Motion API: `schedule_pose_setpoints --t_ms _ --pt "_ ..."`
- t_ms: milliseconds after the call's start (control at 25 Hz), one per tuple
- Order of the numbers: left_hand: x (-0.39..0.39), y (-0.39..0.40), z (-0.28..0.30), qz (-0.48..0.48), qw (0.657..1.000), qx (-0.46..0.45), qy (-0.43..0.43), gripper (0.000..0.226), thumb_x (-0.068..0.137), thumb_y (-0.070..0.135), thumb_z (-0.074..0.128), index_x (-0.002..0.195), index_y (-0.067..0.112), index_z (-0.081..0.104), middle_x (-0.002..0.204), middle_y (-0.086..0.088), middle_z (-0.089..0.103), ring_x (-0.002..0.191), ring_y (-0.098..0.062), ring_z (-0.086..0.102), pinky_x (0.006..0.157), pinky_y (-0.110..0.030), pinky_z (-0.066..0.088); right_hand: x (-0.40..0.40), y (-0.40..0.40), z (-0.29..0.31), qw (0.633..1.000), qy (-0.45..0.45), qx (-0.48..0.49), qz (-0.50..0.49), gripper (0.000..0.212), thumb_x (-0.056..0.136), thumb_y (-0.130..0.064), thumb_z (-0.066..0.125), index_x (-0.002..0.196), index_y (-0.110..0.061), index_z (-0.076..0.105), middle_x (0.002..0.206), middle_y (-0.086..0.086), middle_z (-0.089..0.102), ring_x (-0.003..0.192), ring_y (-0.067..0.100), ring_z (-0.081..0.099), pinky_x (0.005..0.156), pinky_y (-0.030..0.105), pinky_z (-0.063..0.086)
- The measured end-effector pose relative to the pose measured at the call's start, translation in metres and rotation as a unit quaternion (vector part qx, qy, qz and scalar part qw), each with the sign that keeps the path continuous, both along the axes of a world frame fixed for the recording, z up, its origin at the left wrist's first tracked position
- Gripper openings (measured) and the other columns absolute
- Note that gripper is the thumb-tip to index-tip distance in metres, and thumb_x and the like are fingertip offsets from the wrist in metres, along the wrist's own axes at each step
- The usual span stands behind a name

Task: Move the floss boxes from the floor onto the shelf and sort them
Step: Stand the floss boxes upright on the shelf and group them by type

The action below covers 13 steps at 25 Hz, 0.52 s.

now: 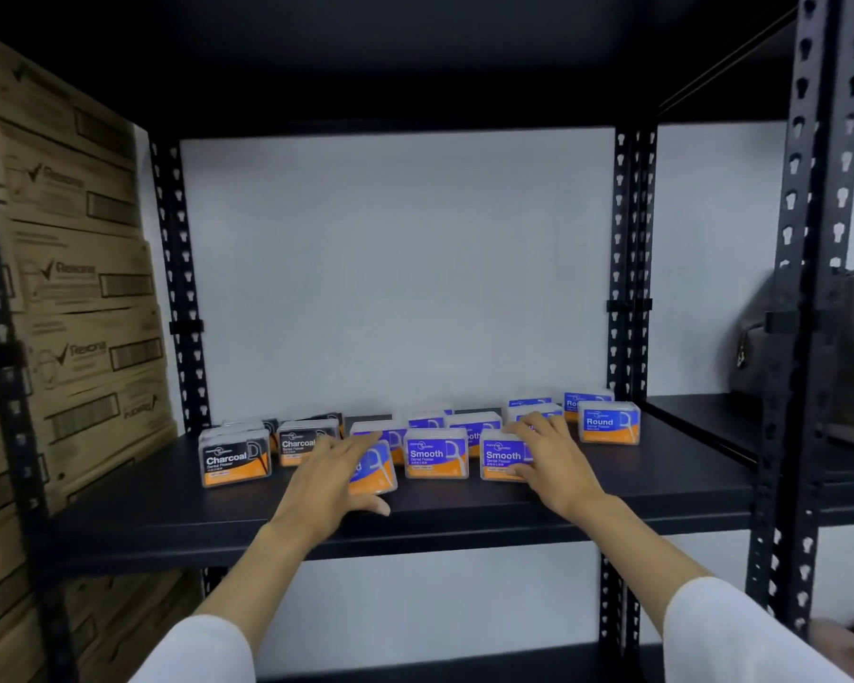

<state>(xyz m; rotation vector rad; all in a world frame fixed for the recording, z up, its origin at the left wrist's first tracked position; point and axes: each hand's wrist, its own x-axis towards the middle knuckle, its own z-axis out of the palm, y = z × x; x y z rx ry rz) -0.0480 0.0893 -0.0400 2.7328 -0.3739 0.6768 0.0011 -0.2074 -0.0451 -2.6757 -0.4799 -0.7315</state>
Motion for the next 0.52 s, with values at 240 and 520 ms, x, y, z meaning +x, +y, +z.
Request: schedule_pose_setpoints --t_ms 240,520 --pt "0.012 -0.006 -0.008 -0.043 0.999 0.0 -0.027 0.062 0.089 0.038 0.063 0.144 0.033 0.034 0.147 0.007 0.034 0.133 -0.008 0.027 0.107 -0.024 0.033 0.005 0.009 -0.002 1.0 0.011 0.026 -0.009 0.06 0.088 -0.026 0.065 0.142 -0.024 0.037 0.146 -0.001 0.034 0.136 0.017 0.024 0.106 0.032 0.039" --pt "-0.01 0.032 -0.021 0.076 0.987 -0.121 -0.073 0.048 0.095 0.047 0.046 0.138 0.025 0.044 0.139 0.004 0.048 0.128 -0.012 0.04 0.103 -0.032 0.038 0.0 0.015 -0.002 0.999 0.003 0.036 -0.021 0.06 0.089 -0.026 0.065 0.142 -0.023 0.037 0.147 0.001 0.036 0.137 0.018 0.026 0.107 0.032 0.037"
